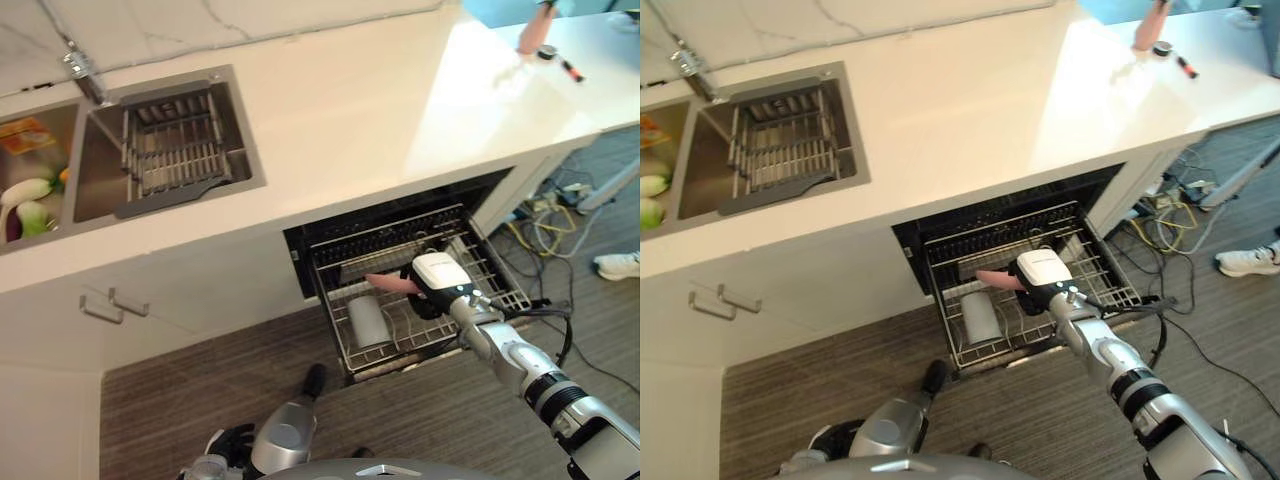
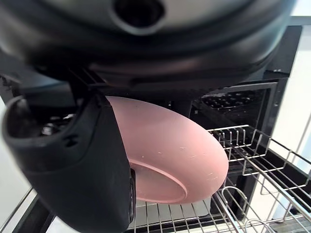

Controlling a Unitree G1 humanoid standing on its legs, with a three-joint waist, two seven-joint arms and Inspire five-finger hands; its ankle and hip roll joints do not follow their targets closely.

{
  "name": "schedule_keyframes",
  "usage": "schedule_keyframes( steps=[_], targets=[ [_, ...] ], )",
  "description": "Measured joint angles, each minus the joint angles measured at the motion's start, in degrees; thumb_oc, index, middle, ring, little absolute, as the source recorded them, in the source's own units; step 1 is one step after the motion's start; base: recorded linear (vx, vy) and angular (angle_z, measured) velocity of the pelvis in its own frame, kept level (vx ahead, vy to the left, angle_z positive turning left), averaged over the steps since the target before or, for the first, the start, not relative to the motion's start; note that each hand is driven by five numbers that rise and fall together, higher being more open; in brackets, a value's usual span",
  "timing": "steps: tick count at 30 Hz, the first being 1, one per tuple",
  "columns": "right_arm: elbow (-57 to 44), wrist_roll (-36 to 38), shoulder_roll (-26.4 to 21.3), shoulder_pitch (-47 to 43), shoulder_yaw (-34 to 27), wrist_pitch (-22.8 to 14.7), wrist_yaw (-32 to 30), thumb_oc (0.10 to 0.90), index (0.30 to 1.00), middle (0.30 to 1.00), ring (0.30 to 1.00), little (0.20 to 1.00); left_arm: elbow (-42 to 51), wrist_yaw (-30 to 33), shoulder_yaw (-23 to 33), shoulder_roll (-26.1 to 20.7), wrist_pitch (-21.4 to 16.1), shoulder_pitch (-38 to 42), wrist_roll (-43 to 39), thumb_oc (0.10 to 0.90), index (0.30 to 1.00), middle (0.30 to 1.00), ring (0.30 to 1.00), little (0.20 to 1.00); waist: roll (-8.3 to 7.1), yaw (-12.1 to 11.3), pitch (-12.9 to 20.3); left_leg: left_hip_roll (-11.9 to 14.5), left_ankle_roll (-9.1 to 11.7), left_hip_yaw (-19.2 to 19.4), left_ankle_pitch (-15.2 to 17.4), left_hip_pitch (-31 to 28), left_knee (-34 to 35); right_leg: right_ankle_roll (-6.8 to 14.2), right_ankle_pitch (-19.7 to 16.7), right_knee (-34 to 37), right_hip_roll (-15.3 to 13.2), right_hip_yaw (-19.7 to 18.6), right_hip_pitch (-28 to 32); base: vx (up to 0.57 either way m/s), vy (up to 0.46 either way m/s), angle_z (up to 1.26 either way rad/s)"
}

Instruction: Place the dishes in the dishwasher.

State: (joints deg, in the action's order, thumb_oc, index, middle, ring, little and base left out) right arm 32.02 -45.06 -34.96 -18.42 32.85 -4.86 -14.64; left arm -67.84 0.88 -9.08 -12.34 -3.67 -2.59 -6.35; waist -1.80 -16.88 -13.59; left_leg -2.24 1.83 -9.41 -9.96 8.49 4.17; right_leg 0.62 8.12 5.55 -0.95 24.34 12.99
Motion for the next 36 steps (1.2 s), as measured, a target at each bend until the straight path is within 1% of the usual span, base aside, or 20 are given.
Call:
schedule_keyframes(
  steps=[2,5,6,9,11,12,13,14,15,17,19,20,21,23,24,26,32,33,34,36],
  targets=[
    [3.92,-0.38,1.30,-0.35,0.15,0.80,-0.04,0.400,0.300,0.300,0.300,0.300,0.19,0.07,-1.33,-0.22,-0.12,0.03,0.01,0.800,0.900,0.900,0.900,0.900,-0.09,-0.86,0.32,-0.90,-0.11,-1.54,-0.08,0.53,-0.10,0.52,0.33,-0.01,-0.19,1.74,0.07,0.00,0.022,0.41],
    [11.03,-2.67,2.19,-3.47,2.85,2.48,-1.01,0.400,0.300,0.300,0.300,0.300,0.15,0.08,-1.78,-0.22,-0.31,0.70,0.00,0.800,0.900,0.900,0.900,0.900,-0.11,-1.98,0.32,-1.72,-0.44,-3.25,-0.36,1.54,-0.53,0.87,0.54,0.01,-0.36,3.52,-0.33,0.00,0.002,0.34],
    [12.85,-4.28,2.47,-4.69,3.32,3.44,-2.57,0.400,0.300,0.300,0.300,0.300,-0.03,0.13,-2.03,-0.20,-0.30,0.65,-0.03,0.800,0.900,0.900,0.900,0.900,-0.04,-3.02,0.35,-2.14,-0.53,-3.89,-0.45,2.56,-0.62,1.06,0.68,-0.01,-0.37,4.12,-0.79,-0.03,0.011,0.30],
    [15.38,-6.38,2.98,-7.50,3.38,5.09,-4.53,0.400,0.300,0.300,0.300,0.300,0.00,0.38,-2.95,-0.33,-0.28,0.91,-0.05,0.800,0.900,0.900,0.900,0.900,-0.14,-3.82,0.28,-2.30,-0.52,-4.25,-0.50,3.72,-1.04,1.06,0.68,-0.01,-0.34,4.53,-1.93,-0.03,0.002,0.12],
    [17.52,-7.24,3.18,-9.81,3.84,6.68,-5.78,0.400,0.300,0.300,0.300,0.300,-0.02,0.41,-3.58,-0.48,-0.27,1.45,-0.28,0.800,0.900,0.900,0.900,0.900,-0.12,-3.80,0.06,-2.39,-0.38,-4.96,-0.62,5.19,-1.45,1.06,0.68,-0.02,-0.09,5.16,-2.92,-0.02,-0.004,0.17],
    [19.02,-8.07,3.27,-10.75,4.51,7.42,-6.68,0.515,0.472,0.472,0.472,0.472,-0.26,0.52,-3.73,-0.54,-0.37,1.48,-0.50,0.800,0.900,0.900,0.900,0.900,-0.47,-4.24,-0.24,-2.56,-0.38,-5.32,-0.63,5.90,-1.67,1.06,0.67,-0.02,-0.02,5.62,-3.38,-0.04,-0.013,0.18],
    [19.65,-8.99,3.27,-11.11,4.53,7.62,-7.31,0.577,0.566,0.566,0.566,0.566,-0.25,0.64,-3.85,-0.71,-0.60,1.64,-0.79,0.800,0.900,0.900,0.900,0.900,-0.74,-4.53,-0.45,-2.55,-0.35,-5.49,-0.63,6.62,-1.83,1.06,0.67,-0.03,0.10,5.80,-4.01,-0.06,-0.015,0.13],
    [19.80,-9.01,3.25,-11.69,4.52,8.09,-8.38,0.714,0.771,0.771,0.771,0.771,-0.23,0.89,-4.02,-0.90,-0.83,1.91,-1.03,0.800,0.900,0.900,0.900,0.900,-0.99,-4.55,-1.28,-2.42,-0.25,-5.62,-0.69,7.07,-2.00,1.04,0.66,-0.05,0.23,5.87,-4.37,-0.04,-0.008,0.06],
    [19.81,-9.01,3.25,-12.23,4.49,8.38,-9.06,0.800,0.900,0.900,0.900,0.900,-0.23,1.08,-4.02,-1.04,-0.88,2.15,-1.19,0.800,0.900,0.900,0.900,0.900,-1.06,-4.53,-2.11,-2.39,-0.22,-5.66,-0.69,7.16,-2.15,1.03,0.66,-0.05,0.31,5.87,-4.41,-0.05,-0.012,0.02],
    [20.37,-8.90,3.26,-13.33,4.26,9.30,-10.70,0.800,0.900,0.900,0.900,0.900,-0.46,1.67,-4.01,-1.12,-0.54,3.30,-3.29,0.800,0.900,0.900,0.900,0.900,-1.40,-4.37,-3.67,-2.25,-0.16,-5.63,-0.69,8.12,-2.41,0.98,0.63,-0.30,0.36,5.77,-5.42,0.00,0.000,0.00],
    [21.52,-8.91,3.64,-13.35,4.39,9.60,-10.46,0.800,0.900,0.900,0.900,0.900,-0.24,2.17,-3.57,-1.12,-0.62,4.10,-5.08,0.800,0.900,0.900,0.900,0.900,-1.81,-4.51,-4.99,-2.25,-0.16,-5.57,-0.69,8.59,-2.48,0.95,0.60,-0.37,0.30,5.71,-5.91,0.00,-0.015,-0.01],
    [22.02,-8.49,4.39,-12.16,3.82,9.32,-9.37,0.800,0.900,0.900,0.900,0.900,0.23,2.41,-2.87,-1.17,-0.87,4.67,-6.42,0.800,0.900,0.900,0.900,0.900,-2.35,-4.34,-6.09,-2.27,-0.16,-5.47,-0.69,8.69,-2.52,0.94,0.59,-0.37,0.24,5.61,-6.03,0.00,0.000,0.00],
    [21.79,-7.94,5.27,-11.25,2.28,9.19,-8.70,0.800,0.900,0.900,0.900,0.900,0.17,2.60,-2.37,-1.18,-0.83,5.10,-7.16,0.800,0.900,0.900,0.900,0.900,-2.67,-4.34,-6.43,-2.33,-0.16,-5.46,-0.69,8.67,-2.52,0.95,0.58,-0.39,0.17,5.62,-6.02,0.00,0.000,0.00],
    [20.42,-4.15,6.18,-8.63,1.58,8.35,-7.34,0.800,0.900,0.900,0.900,0.900,0.21,2.59,-1.34,-1.18,-0.85,5.52,-7.71,0.800,0.900,0.900,0.900,0.900,-3.23,-4.14,-6.83,-2.41,-0.24,-5.29,-0.63,8.60,-2.52,1.03,0.53,-0.45,0.02,5.44,-6.01,0.00,-0.001,-0.04],
    [19.79,-1.92,6.49,-7.18,1.84,6.86,-5.94,0.800,0.900,0.900,0.900,0.900,0.19,2.63,-0.95,-1.32,-0.88,5.79,-7.75,0.800,0.900,0.900,0.900,0.900,-3.42,-3.05,-7.09,-2.40,-0.30,-4.98,-0.59,8.52,-2.67,1.06,0.50,-0.45,-0.08,5.13,-5.98,0.00,-0.003,-0.09],
    [17.98,0.24,6.16,-5.80,1.83,5.75,-4.73,0.800,0.900,0.900,0.900,0.900,0.20,2.61,-0.75,-1.46,-0.95,5.80,-7.76,0.800,0.900,0.900,0.900,0.900,-3.49,-1.77,-7.12,-2.20,-0.33,-4.71,-0.57,8.17,-2.68,1.06,0.42,-0.53,-0.09,4.86,-5.83,0.00,-0.002,-0.12],
    [7.98,4.76,3.54,-1.80,0.31,3.10,-2.89,0.800,0.900,0.900,0.900,0.900,0.33,2.53,-0.52,-2.15,-0.88,5.43,-7.77,0.800,0.900,0.900,0.900,0.900,-4.04,0.21,-7.44,-0.94,-0.33,-2.16,-0.19,5.68,-2.51,0.55,-0.15,-0.45,-0.08,2.13,-4.28,-0.01,-0.001,-0.24],
    [5.75,4.87,2.72,-0.89,-0.66,2.56,-2.69,0.800,0.900,0.900,0.900,0.900,0.30,2.51,-0.42,-2.18,-0.84,5.42,-7.76,0.800,0.900,0.900,0.900,0.900,-4.03,0.58,-7.44,-0.73,-0.36,-1.73,-0.14,5.49,-2.49,0.47,-0.29,-0.43,-0.06,1.59,-4.27,0.00,0.017,-0.35],
    [-0.20,5.54,1.32,2.23,-4.45,1.79,-2.24,0.800,0.900,0.900,0.900,0.900,0.55,2.45,0.66,-2.19,-0.71,4.95,-7.79,0.800,0.900,0.900,0.900,0.900,-4.07,1.36,-7.44,-0.38,-0.55,-0.96,0.03,5.19,-2.50,0.43,-0.49,-0.51,-0.08,0.72,-4.29,0.02,0.020,-0.34],
    [-6.09,8.24,1.14,5.43,-10.50,1.20,-2.38,0.800,0.900,0.900,0.900,0.900,1.39,2.47,1.67,-2.14,-0.76,3.47,-8.24,0.800,0.900,0.900,0.900,0.900,-4.19,2.13,-7.44,0.15,-0.83,0.95,0.46,4.27,-2.48,0.47,-0.69,-0.74,-0.43,-1.29,-4.29,0.00,0.022,-0.40]
  ],
)
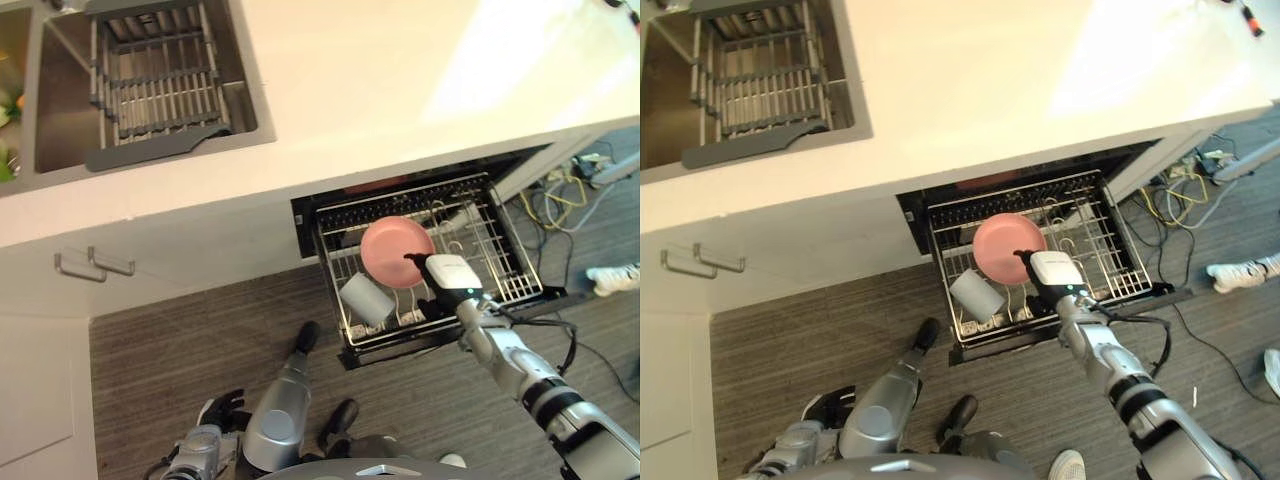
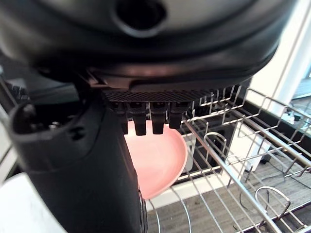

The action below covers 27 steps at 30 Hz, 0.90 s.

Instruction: Place the dishes in the dishwasher.

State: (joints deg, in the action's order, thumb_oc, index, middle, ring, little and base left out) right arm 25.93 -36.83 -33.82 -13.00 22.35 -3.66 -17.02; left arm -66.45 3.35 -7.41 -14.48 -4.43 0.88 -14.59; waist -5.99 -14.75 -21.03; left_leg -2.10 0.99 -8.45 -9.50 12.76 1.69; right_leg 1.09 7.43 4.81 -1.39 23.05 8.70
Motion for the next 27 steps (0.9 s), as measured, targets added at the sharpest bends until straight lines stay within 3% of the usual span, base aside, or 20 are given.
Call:
schedule_keyframes(
  steps=[1,2,3,4,5,6,7,9,11,12,15,18,20,21,23,25,26,27],
  targets=[
    [0.00,0.00,0.00,0.00,0.00,0.00,0.00,0.800,0.900,0.900,0.900,0.900,0.00,0.00,0.00,0.00,0.00,0.00,0.00,0.800,0.900,0.900,0.900,0.900,0.00,0.00,0.00,0.00,0.00,0.00,0.00,0.00,0.00,0.00,0.00,0.00,0.00,0.00,0.00,0.00,0.044,-0.56],
    [-3.60,2.60,0.03,1.57,-5.43,0.21,-1.97,0.800,0.900,0.900,0.900,0.900,-0.01,0.00,1.00,0.24,0.20,-1.43,-0.70,0.800,0.900,0.900,0.900,0.900,-0.18,2.25,0.31,0.14,-0.33,1.67,0.30,-1.17,0.06,0.24,-0.36,0.09,-0.55,-1.68,0.54,0.00,0.060,-0.41],
    [-4.31,3.52,-0.35,1.62,-6.95,0.91,-3.00,0.800,0.900,0.900,0.900,0.900,-0.02,0.05,1.12,0.10,0.27,-1.90,-0.73,0.800,0.900,0.900,0.900,0.900,-0.30,3.24,0.46,0.14,-0.37,1.96,0.34,-1.46,0.04,0.33,-0.42,0.09,-0.66,-1.96,0.71,-0.01,0.066,-0.58],
    [-5.32,3.95,0.79,3.11,-12.83,0.72,-4.09,0.775,0.862,0.862,0.862,0.862,0.04,0.02,1.77,0.13,0.78,-2.15,-1.12,0.800,0.900,0.900,0.900,0.900,-0.33,3.80,0.53,0.48,-0.64,3.46,0.54,-2.15,0.45,0.32,-0.40,-0.41,-0.97,-3.46,0.30,-0.01,0.048,-0.56],
    [-5.66,5.66,2.42,3.23,-17.06,1.07,-6.84,0.460,0.389,0.389,0.389,0.389,-0.09,0.05,2.36,0.29,0.94,-2.97,-1.94,0.800,0.900,0.900,0.900,0.900,-0.28,3.75,0.64,0.74,-0.77,4.81,0.59,-2.87,0.90,0.37,-0.43,-0.60,-1.18,-4.93,0.31,-0.01,0.038,-0.60],
    [-5.11,7.18,2.29,3.96,-19.75,2.42,-9.27,0.400,0.300,0.300,0.300,0.300,-0.17,0.04,2.26,0.24,1.25,-3.23,-2.52,0.800,0.900,0.900,0.900,0.900,-0.32,5.22,0.98,0.75,-0.84,5.34,0.66,-3.52,1.13,0.57,-0.57,-0.41,-1.45,-5.54,0.36,0.00,0.031,-0.42],
    [-5.11,7.18,2.29,3.96,-19.75,2.42,-9.27,0.400,0.300,0.300,0.300,0.300,-0.17,0.04,2.26,0.24,1.25,-3.23,-2.52,0.800,0.900,0.900,0.900,0.900,-0.32,5.22,0.98,0.75,-0.84,5.34,0.66,-3.52,1.13,0.57,-0.57,-0.41,-1.45,-5.54,0.36,0.01,0.023,-0.20],
    [-2.15,10.14,2.73,7.45,-30.12,1.94,-11.21,0.400,0.300,0.300,0.300,0.300,-0.15,-0.11,3.82,0.40,1.92,-4.14,-3.26,0.800,0.900,0.900,0.900,0.900,-0.19,5.57,2.21,0.76,-1.06,6.66,0.81,-4.57,2.29,0.64,-0.54,-0.51,-1.87,-6.71,0.56,0.01,0.013,-0.23],
    [3.82,12.41,2.19,9.58,-34.78,3.86,-13.58,0.400,0.300,0.300,0.300,0.300,-0.54,-0.42,4.38,0.18,2.08,-4.74,-3.90,0.800,0.900,0.900,0.900,0.900,-0.32,6.85,3.33,0.62,-1.11,6.79,0.81,-4.94,2.61,0.82,-0.61,-0.30,-1.97,-6.86,0.84,0.00,0.000,-0.10],
    [9.80,15.60,4.23,11.63,-38.32,5.40,-15.03,0.400,0.300,0.300,0.300,0.300,-1.89,-0.89,4.34,0.13,2.05,-4.81,-3.99,0.800,0.900,0.900,0.900,0.900,-0.74,7.87,4.01,0.60,-1.10,6.92,0.81,-5.77,3.12,0.83,-0.61,0.43,-1.89,-6.84,1.72,0.00,-0.008,-0.04],
    [16.92,21.47,8.07,13.72,-38.55,6.60,-16.40,0.400,0.300,0.300,0.300,0.300,-4.09,-0.91,4.35,0.28,2.21,-4.90,-5.05,0.800,0.900,0.900,0.900,0.900,-0.60,9.75,5.31,0.95,-1.03,7.29,0.86,-5.80,3.30,0.83,-0.61,0.72,-1.61,-7.36,1.63,0.00,-0.010,-0.11],
    [19.20,23.26,10.75,18.93,-23.82,8.14,-11.57,0.400,0.300,0.300,0.300,0.300,-6.00,-1.28,4.32,1.61,1.96,-5.20,-4.97,0.800,0.900,0.900,0.900,0.900,0.98,11.41,6.04,1.69,-0.68,7.87,1.07,-5.72,3.32,0.81,-0.62,0.74,-1.14,-7.65,1.29,0.00,-0.006,-0.14],
    [19.20,23.26,10.75,18.93,-23.82,8.14,-11.57,0.400,0.300,0.300,0.300,0.300,-6.00,-1.28,4.32,1.61,1.96,-5.20,-4.97,0.800,0.900,0.900,0.900,0.900,0.98,11.41,6.04,1.69,-0.68,7.87,1.07,-5.72,3.32,0.81,-0.62,0.74,-1.14,-7.65,1.29,0.00,-0.001,-0.02],
    [19.18,23.28,13.24,18.24,-17.16,7.89,-9.62,0.400,0.300,0.300,0.300,0.300,-6.25,-1.31,4.07,2.09,1.95,-5.22,-4.96,0.800,0.900,0.900,0.900,0.900,1.68,11.29,6.43,1.95,-0.38,7.82,1.03,-5.59,3.28,0.81,-0.62,0.74,-0.89,-7.56,1.20,0.00,0.013,0.04],
    [18.50,23.30,15.97,14.85,-10.61,7.13,-7.76,0.400,0.300,0.300,0.300,0.300,-6.26,-1.51,3.78,3.03,1.79,-5.34,-4.98,0.800,0.900,0.900,0.900,0.900,2.68,9.82,6.98,1.95,-0.26,7.68,1.03,-4.64,3.23,0.80,-0.63,0.75,-0.82,-7.33,0.51,0.00,0.018,0.06],
    [18.35,22.56,16.06,10.60,-3.70,5.06,-5.29,0.400,0.300,0.300,0.300,0.300,-5.91,-1.99,3.40,2.63,1.75,-5.11,-4.97,0.800,0.900,0.900,0.900,0.900,2.72,8.68,6.99,1.84,-0.12,7.09,0.77,-4.28,3.23,0.75,-0.67,0.74,-0.73,-6.78,0.24,0.00,0.005,0.18],
    [18.11,21.21,16.10,9.28,-2.19,3.93,-3.92,0.400,0.300,0.300,0.300,0.300,-5.51,-2.19,3.11,2.48,1.51,-5.02,-4.97,0.800,0.900,0.900,0.900,0.900,2.68,8.19,6.98,1.57,-0.15,6.22,0.62,-4.16,3.23,0.75,-0.67,0.73,-0.79,-5.89,0.38,0.00,-0.005,0.41],
    [18.57,21.07,16.35,7.10,-2.73,4.60,-2.80,0.400,0.300,0.300,0.300,0.300,-4.65,-2.27,3.08,2.51,1.29,-5.13,-4.97,0.800,0.900,0.900,0.900,0.900,2.61,6.04,6.97,1.15,-0.23,5.56,0.42,-3.84,3.27,0.78,-0.65,0.73,-0.88,-4.89,0.45,0.00,-0.005,0.33]
  ],
)
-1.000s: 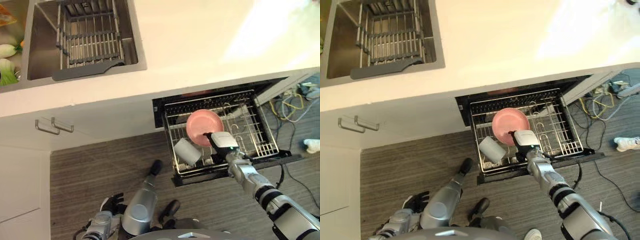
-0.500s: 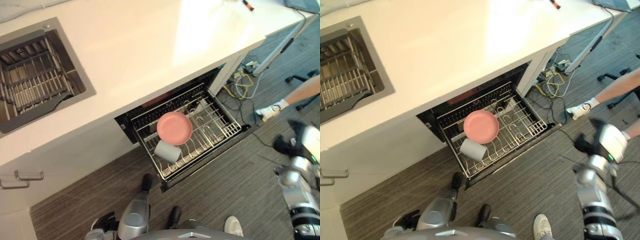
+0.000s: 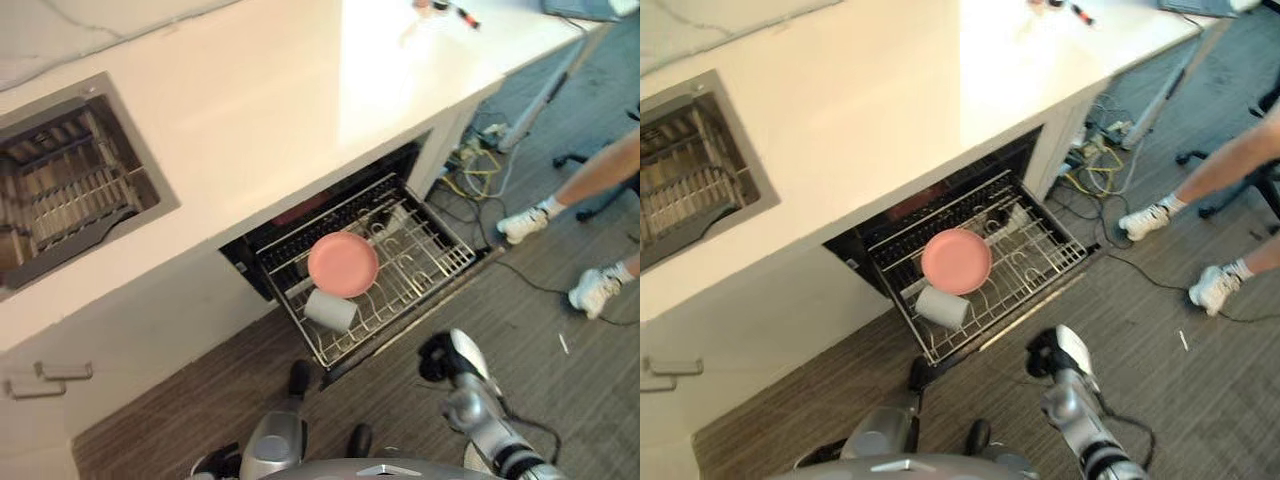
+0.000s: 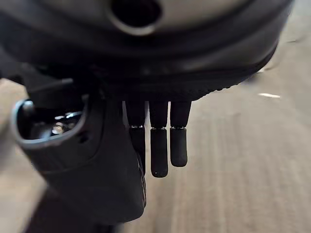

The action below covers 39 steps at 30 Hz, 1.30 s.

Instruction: Place the dishes in the dishwasher.

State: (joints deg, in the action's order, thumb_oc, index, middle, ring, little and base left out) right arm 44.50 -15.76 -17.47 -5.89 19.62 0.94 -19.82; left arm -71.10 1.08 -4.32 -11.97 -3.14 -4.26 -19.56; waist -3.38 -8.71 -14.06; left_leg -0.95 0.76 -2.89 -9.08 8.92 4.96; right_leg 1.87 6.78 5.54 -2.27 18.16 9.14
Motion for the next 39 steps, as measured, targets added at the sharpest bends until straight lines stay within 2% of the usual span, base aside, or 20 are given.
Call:
schedule_keyframes(
  steps=[1,3,8,10,12,14,15,17,20,24,27,28,29,30,33,34,35,36,37,39],
  targets=[
    [0.00,0.00,0.00,0.00,0.00,0.00,0.00,0.400,0.300,0.300,0.300,0.300,0.00,0.00,0.00,0.00,0.00,0.00,0.00,0.800,0.900,0.900,0.900,0.900,0.00,0.00,0.00,0.00,0.00,0.00,0.00,0.00,0.00,0.00,0.00,0.00,0.00,0.00,0.00,0.02,-0.016,0.37],
    [0.94,0.14,-1.11,-2.44,0.43,1.25,0.81,0.400,0.300,0.300,0.300,0.300,0.58,-0.19,-1.92,-0.12,-0.16,-0.03,0.01,0.800,0.900,0.900,0.900,0.900,0.16,-1.83,-0.35,-1.50,-0.20,-2.38,-0.44,1.57,-0.19,0.50,0.34,0.05,-0.05,2.65,0.05,0.03,-0.027,0.51],
    [2.66,-2.12,-12.78,-9.90,8.74,2.97,5.27,0.400,0.300,0.300,0.300,0.300,4.49,-0.51,-4.99,-0.66,-0.59,0.44,-0.01,0.800,0.900,0.900,0.900,0.900,1.30,-6.61,-1.60,-2.72,0.44,-7.18,-0.83,3.93,-0.51,0.70,1.11,0.10,0.22,8.48,-0.14,0.04,-0.021,0.61],
    [2.43,-4.74,-14.34,-14.27,8.67,2.61,5.87,0.400,0.300,0.300,0.300,0.300,4.38,-0.88,-4.95,-0.49,-0.55,0.47,-0.02,0.800,0.900,0.900,0.900,0.900,1.81,-7.94,-2.67,-2.92,0.32,-7.47,-1.14,4.32,-0.38,0.71,1.10,0.10,0.21,8.85,-0.28,0.03,-0.014,0.21],
    [2.05,-8.16,-17.14,-21.91,18.46,2.20,7.40,0.400,0.300,0.300,0.300,0.300,3.14,-1.28,-5.51,-0.64,-0.57,0.61,-0.10,0.800,0.900,0.900,0.900,0.900,1.63,-8.14,-3.00,-3.07,0.32,-7.45,-1.18,5.01,-0.43,0.72,1.10,0.09,0.18,9.10,-0.84,0.00,-0.034,0.05],
    [0.91,-15.98,-20.77,-32.29,27.56,-0.85,7.54,0.400,0.300,0.300,0.300,0.300,3.47,-2.11,-5.73,-0.87,-0.76,1.64,-0.17,0.800,0.900,0.900,0.900,0.900,1.42,-9.10,-3.42,-3.19,-0.07,-8.71,-2.11,6.06,-0.51,0.78,1.10,0.09,0.50,10.26,-1.76,-0.01,-0.041,0.26],
    [0.99,-18.53,-21.16,-35.03,27.83,-2.73,7.63,0.400,0.300,0.300,0.300,0.300,3.56,-2.33,-5.81,-0.85,-0.81,2.11,-0.24,0.800,0.900,0.900,0.900,0.900,1.39,-10.07,-3.47,-3.13,-0.05,-9.08,-2.30,6.46,-0.42,0.78,1.10,0.09,0.67,10.55,-2.14,0.00,-0.030,0.21],
    [4.22,-20.50,-20.35,-42.56,32.43,-3.29,9.46,0.400,0.300,0.300,0.300,0.300,3.67,-2.86,-6.08,-1.06,-1.71,2.91,-1.56,0.800,0.900,0.900,0.900,0.900,0.77,-11.59,-3.99,-2.97,0.09,-9.86,-2.40,7.41,-0.61,0.78,1.10,0.08,1.07,11.37,-2.88,-0.01,-0.019,0.22],
    [4.91,-23.27,-19.26,-42.95,33.05,-4.63,9.21,0.400,0.300,0.300,0.300,0.300,3.64,-3.37,-6.26,-1.40,-1.52,3.45,-3.38,0.800,0.900,0.900,0.900,0.900,0.29,-11.79,-5.19,-2.86,0.22,-10.43,-2.42,8.26,-0.79,0.76,1.12,0.09,1.45,11.37,-3.39,0.00,-0.007,0.10],
    [5.91,-24.59,-13.66,-44.36,30.47,-3.78,7.53,0.400,0.300,0.300,0.300,0.300,8.55,-4.04,-7.69,-1.68,-0.50,3.77,-9.09,0.800,0.900,0.900,0.900,0.900,0.83,-11.98,-7.99,-2.46,0.70,-10.30,-2.59,9.61,-1.35,0.73,1.11,0.09,1.86,11.10,-4.47,-0.01,-0.011,-0.01],
    [3.28,-24.62,-12.37,-41.31,27.08,-3.71,5.91,0.400,0.300,0.300,0.300,0.300,10.71,-4.09,-6.27,-1.97,-0.10,3.73,-10.61,0.800,0.900,0.900,0.900,0.900,0.64,-13.05,-8.56,-2.50,0.73,-10.39,-2.61,9.56,-1.37,0.72,1.11,0.09,1.85,11.01,-4.41,-0.02,-0.030,0.02],
    [2.70,-24.64,-12.03,-40.61,26.73,-3.75,5.79,0.428,0.342,0.342,0.342,0.342,10.81,-3.98,-5.50,-1.78,-0.24,3.61,-11.60,0.800,0.900,0.900,0.900,0.900,0.50,-13.15,-8.64,-2.57,0.73,-10.42,-2.61,9.51,-1.38,0.71,1.11,0.08,1.79,11.01,-4.36,-0.03,-0.042,0.02],
    [1.96,-24.64,-11.85,-39.26,26.45,-3.73,5.65,0.563,0.545,0.545,0.545,0.545,11.11,-3.92,-5.40,-1.85,-0.23,3.60,-11.94,0.800,0.900,0.900,0.900,0.900,0.41,-13.14,-8.69,-2.58,0.72,-10.41,-2.62,9.40,-1.41,0.71,1.11,0.08,1.74,11.00,-4.31,-0.03,-0.044,0.01],
    [0.57,-24.73,-11.64,-36.42,23.66,-3.88,5.32,0.800,0.900,0.900,0.900,0.900,11.88,-3.80,-5.23,-1.97,-0.10,3.53,-11.92,0.800,0.900,0.900,0.900,0.900,0.24,-13.39,-8.78,-2.61,0.71,-10.40,-2.62,9.20,-1.44,0.71,1.10,0.07,1.65,10.94,-4.10,-0.05,-0.028,0.01],
    [-1.42,-24.76,-9.62,-23.83,16.05,-4.28,3.37,0.800,0.900,0.900,0.900,0.900,13.00,-3.04,-4.14,-2.22,-0.31,3.34,-11.78,0.800,0.900,0.900,0.900,0.900,-0.08,-12.79,-8.90,-2.46,0.60,-9.40,-2.68,7.37,-1.36,0.69,1.10,-0.57,1.13,9.75,-3.03,-0.04,-0.024,-0.11],
    [-1.42,-24.76,-9.62,-23.83,16.05,-4.28,3.37,0.800,0.900,0.900,0.900,0.900,13.00,-3.04,-4.14,-2.22,-0.31,3.34,-11.78,0.800,0.900,0.900,0.900,0.900,-0.08,-12.79,-8.90,-2.46,0.60,-9.40,-2.68,7.37,-1.36,0.69,1.10,-0.57,1.13,9.75,-3.03,-0.03,0.001,-0.35],
    [0.14,-24.66,-7.02,-18.53,13.15,-3.43,3.35,0.800,0.900,0.900,0.900,0.900,13.06,-2.66,-3.14,-2.20,-1.12,2.52,-11.81,0.800,0.900,0.900,0.900,0.900,-0.60,-12.03,-8.96,-2.45,0.39,-7.87,-2.50,5.51,-1.18,0.68,1.10,-0.79,0.69,8.31,-1.57,-0.06,-0.014,-0.46],
    [1.89,-24.67,-6.89,-16.79,13.46,-3.10,4.19,0.800,0.900,0.900,0.900,0.900,12.90,-2.45,-3.12,-2.57,-1.70,2.66,-11.76,0.800,0.900,0.900,0.900,0.900,-0.95,-10.84,-9.06,-2.28,0.36,-6.98,-2.13,5.09,-1.20,0.34,0.94,-0.07,0.73,7.75,-1.03,-0.10,-0.031,-0.45],
    [2.58,-24.85,-7.21,-11.92,12.72,-2.49,3.90,0.800,0.900,0.900,0.900,0.900,12.96,-2.59,-2.63,-3.03,-1.74,3.24,-11.88,0.800,0.900,0.900,0.900,0.900,-1.03,-8.36,-9.08,-1.73,0.43,-6.83,-2.03,4.71,-1.19,0.07,0.75,-0.44,0.89,7.41,-1.08,-0.09,-0.017,-0.33],
    [3.09,-24.70,-4.54,-2.40,7.10,-2.35,2.60,0.800,0.900,0.900,0.900,0.900,12.89,-2.74,1.44,-2.39,-1.45,2.45,-12.08,0.800,0.900,0.900,0.900,0.900,-1.26,-6.26,-8.86,-0.71,-0.14,-4.27,-1.63,1.96,-1.17,0.02,1.45,-2.94,0.19,4.44,-0.93,-0.08,-0.027,-0.67]
  ],
)
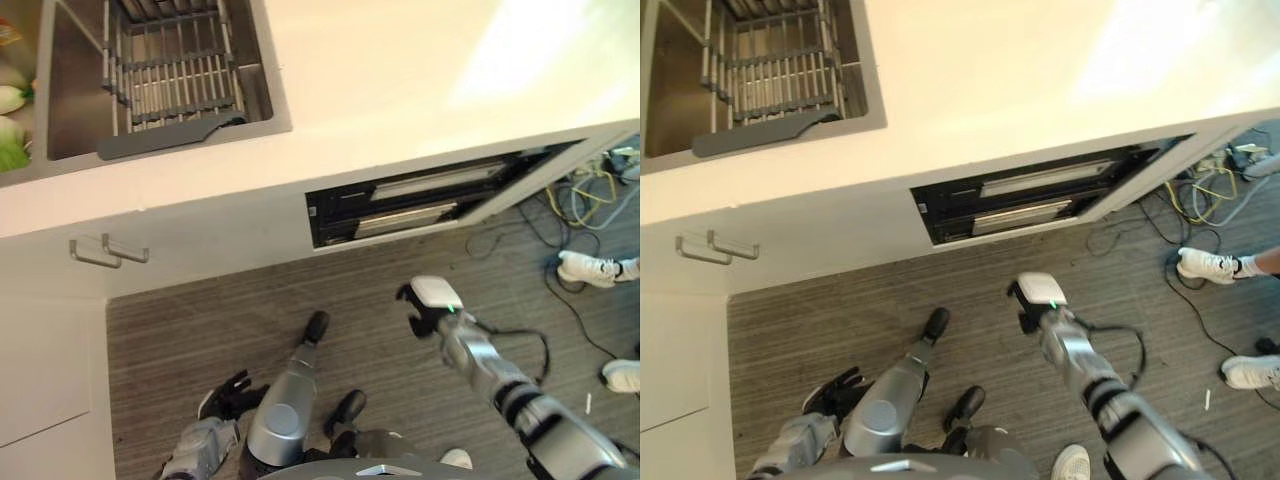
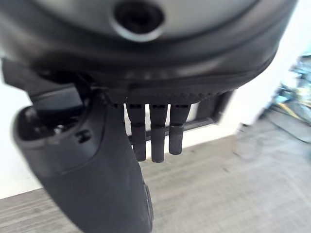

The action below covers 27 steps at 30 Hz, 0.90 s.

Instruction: Place the dishes in the dishwasher.

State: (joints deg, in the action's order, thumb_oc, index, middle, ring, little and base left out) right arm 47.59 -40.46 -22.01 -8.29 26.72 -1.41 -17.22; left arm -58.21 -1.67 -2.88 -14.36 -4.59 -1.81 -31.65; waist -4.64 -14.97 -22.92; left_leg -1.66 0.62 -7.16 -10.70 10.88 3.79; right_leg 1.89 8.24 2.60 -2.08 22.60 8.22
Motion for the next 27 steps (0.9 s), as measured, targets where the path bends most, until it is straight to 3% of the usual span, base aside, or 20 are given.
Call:
schedule_keyframes(
  steps=[4,6,10,12,13,15,16,19,22,23,24,25,26,27],
  targets=[
    [3.10,5.11,-0.87,11.07,-1.00,1.47,2.23,0.800,0.900,0.900,0.900,0.900,-1.78,-0.34,2.10,0.30,-1.24,-0.94,-0.49,0.800,0.900,0.900,0.900,0.900,0.66,6.37,2.28,1.68,0.38,4.07,1.19,-2.49,-1.52,-0.38,-0.33,-0.33,0.16,-4.25,1.62,-0.13,-0.021,-0.68],
    [3.07,8.84,0.24,13.21,-5.31,1.27,2.04,0.800,0.900,0.900,0.900,0.900,-2.77,-0.43,2.10,0.65,-1.13,-1.08,-0.58,0.800,0.900,0.900,0.900,0.900,1.68,7.31,2.85,2.89,0.76,5.67,1.52,-3.13,-2.11,-0.76,-0.17,-1.49,0.66,-6.15,1.10,-0.11,-0.047,-0.44],
    [1.68,16.47,0.69,14.36,-7.62,1.18,0.88,0.800,0.900,0.900,0.900,0.900,-3.49,-0.25,2.01,3.46,-0.33,-1.92,-3.32,0.800,0.900,0.900,0.900,0.900,6.31,9.13,3.84,4.80,2.48,6.88,0.72,-3.79,-3.32,-2.14,-1.45,-0.38,2.47,-6.78,2.74,-0.19,-0.028,-0.16],
    [2.97,19.66,0.83,11.89,-7.35,0.09,0.85,0.800,0.900,0.900,0.900,0.900,-3.48,-0.34,1.96,5.22,-0.11,-3.17,-5.00,0.800,0.900,0.900,0.900,0.900,8.90,9.33,4.32,5.99,6.13,8.22,-1.91,-3.79,-2.04,-3.82,-2.33,-0.84,2.88,-7.17,1.61,-0.20,0.011,-0.17],
    [4.70,20.87,1.09,9.74,-6.83,-0.31,1.16,0.800,0.900,0.900,0.900,0.900,-4.17,-0.43,2.01,5.90,-0.11,-3.82,-5.70,0.800,0.900,0.900,0.900,0.900,8.97,9.14,4.35,6.15,8.71,7.81,-3.16,-3.59,-1.49,-4.59,-2.83,-1.23,2.37,-7.64,0.78,-0.20,-0.009,-0.30],
    [6.28,24.36,1.73,7.73,-6.30,-0.40,2.10,0.800,0.900,0.900,0.900,0.900,-6.86,-0.31,2.40,6.34,-0.09,-4.05,-6.70,0.800,0.900,0.900,0.900,0.900,8.73,9.62,4.48,6.33,10.07,5.59,-2.05,-3.88,-2.04,-4.93,-3.20,-1.49,0.80,-7.33,0.60,-0.26,0.022,0.00],
    [6.30,25.84,1.75,7.77,-6.11,-0.49,2.84,0.800,0.900,0.900,0.900,0.900,-6.95,-0.06,2.66,7.09,-0.31,-4.73,-7.09,0.800,0.900,0.900,0.900,0.900,8.41,9.67,4.54,6.65,10.15,3.66,-1.03,-4.27,-3.23,-5.09,-3.32,-1.65,0.02,-7.05,0.29,-0.23,0.085,0.20],
    [6.12,29.43,1.72,7.80,-5.46,-0.64,4.38,0.800,0.900,0.900,0.900,0.900,-5.79,0.74,2.78,6.78,-0.37,-7.20,-9.44,0.800,0.900,0.900,0.900,0.900,6.99,9.97,4.42,8.61,9.53,4.00,3.33,-5.98,-8.25,-4.76,-3.70,-1.64,-1.26,-6.30,-0.12,-0.16,0.144,0.17],
    [6.20,30.97,1.77,7.86,-6.12,-0.68,5.03,0.800,0.900,0.900,0.900,0.900,-8.44,1.10,3.40,6.12,-0.34,-6.63,-9.29,0.800,0.900,0.900,0.900,0.900,5.49,11.26,4.52,10.68,9.38,9.10,6.87,-9.41,-11.12,-4.25,-4.02,-1.53,-2.25,-4.35,-0.01,-0.16,0.208,0.31],
    [6.18,31.95,2.16,8.18,-7.43,-0.63,5.53,0.800,0.900,0.900,0.900,0.900,-10.78,1.29,3.55,5.34,-0.16,-5.21,-9.09,0.800,0.900,0.900,0.900,0.900,4.59,12.41,4.75,11.79,9.56,12.76,7.91,-10.27,-12.02,-4.03,-4.16,-1.41,-2.81,-2.71,0.16,-0.13,0.260,0.78],
    [6.23,32.92,2.75,9.15,-9.53,-0.75,5.55,0.800,0.900,0.900,0.900,0.900,-12.54,1.43,4.26,4.36,0.12,-3.93,-8.33,0.800,0.900,0.900,0.900,0.900,3.61,13.58,5.30,14.00,9.86,19.06,8.55,-11.12,-12.08,-3.53,-4.29,-1.23,-3.45,0.02,0.22,-0.14,0.321,1.34],
    [6.99,34.44,3.60,10.41,-12.38,-1.13,5.45,0.800,0.900,0.900,0.900,0.900,-13.72,2.15,4.28,3.46,0.27,-2.52,-7.40,0.800,0.900,0.900,0.900,0.900,2.81,15.40,5.98,17.10,10.78,27.86,9.19,-11.77,-12.15,-2.81,-4.57,-1.13,-4.24,4.14,0.73,-0.07,0.397,1.56],
    [7.83,35.48,3.98,11.63,-13.80,-1.15,5.38,0.800,0.900,0.900,0.900,0.900,-14.02,2.94,4.02,2.18,0.03,-1.94,-6.30,0.800,0.900,0.900,0.900,0.900,3.13,15.93,6.86,18.79,10.94,31.45,9.28,-11.80,-11.88,-2.36,-4.68,-1.44,-4.26,6.32,0.81,-0.04,0.375,1.65],
    [9.30,36.66,3.81,12.58,-15.10,-1.13,5.47,0.800,0.900,0.900,0.900,0.900,-13.03,2.89,2.75,2.13,0.09,-1.68,-4.67,0.800,0.900,0.900,0.900,0.900,4.20,15.96,7.65,19.53,10.85,31.56,9.23,-11.84,-10.79,-1.76,-4.68,-2.42,-4.48,7.35,0.65,0.00,0.392,1.27]
  ],
)
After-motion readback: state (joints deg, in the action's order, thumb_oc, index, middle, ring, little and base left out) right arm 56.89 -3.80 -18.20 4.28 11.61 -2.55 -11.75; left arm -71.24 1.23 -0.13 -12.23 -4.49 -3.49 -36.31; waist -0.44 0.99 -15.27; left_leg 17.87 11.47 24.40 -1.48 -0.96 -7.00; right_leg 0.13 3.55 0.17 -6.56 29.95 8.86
